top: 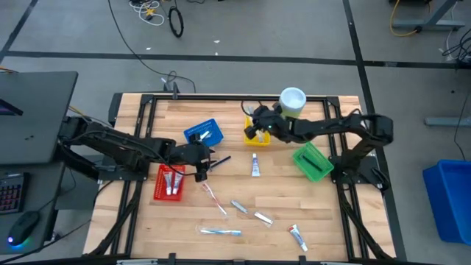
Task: Pick & Place Travel size toiletries
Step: Put the blue toothbrush into the yellow basket, then put the blue razor into the green basket
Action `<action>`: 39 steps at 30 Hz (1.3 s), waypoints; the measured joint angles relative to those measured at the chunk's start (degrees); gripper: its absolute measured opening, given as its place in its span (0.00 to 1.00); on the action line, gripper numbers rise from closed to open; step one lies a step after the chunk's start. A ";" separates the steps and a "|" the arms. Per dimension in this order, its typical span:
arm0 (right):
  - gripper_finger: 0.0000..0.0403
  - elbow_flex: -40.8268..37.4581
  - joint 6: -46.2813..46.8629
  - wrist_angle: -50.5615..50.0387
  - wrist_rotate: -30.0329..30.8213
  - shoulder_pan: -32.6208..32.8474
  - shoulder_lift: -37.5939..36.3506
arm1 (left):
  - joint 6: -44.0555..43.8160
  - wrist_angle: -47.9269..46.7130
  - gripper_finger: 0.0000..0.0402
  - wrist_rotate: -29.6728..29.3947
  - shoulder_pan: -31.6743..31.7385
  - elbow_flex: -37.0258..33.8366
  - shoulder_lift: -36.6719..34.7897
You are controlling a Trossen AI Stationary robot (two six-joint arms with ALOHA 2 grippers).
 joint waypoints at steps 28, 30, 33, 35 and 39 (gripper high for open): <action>0.58 0.02 2.04 -5.85 -10.24 -0.34 -1.11 | -0.02 0.01 0.45 0.00 0.01 0.00 0.00; 0.58 0.04 1.17 -5.83 -10.37 1.94 -2.77 | -0.02 0.02 0.45 -0.01 0.00 0.00 0.00; 0.58 0.07 0.13 -5.88 -11.83 6.02 -4.42 | -0.02 0.00 0.45 -0.02 0.02 0.00 0.00; 0.56 0.07 0.15 -6.03 -15.22 8.98 -4.89 | -0.08 0.00 0.45 -0.02 0.02 0.00 0.00; 0.54 0.07 4.54 -7.01 -21.45 14.74 -4.90 | -1.48 0.02 0.45 -0.02 0.02 0.00 0.00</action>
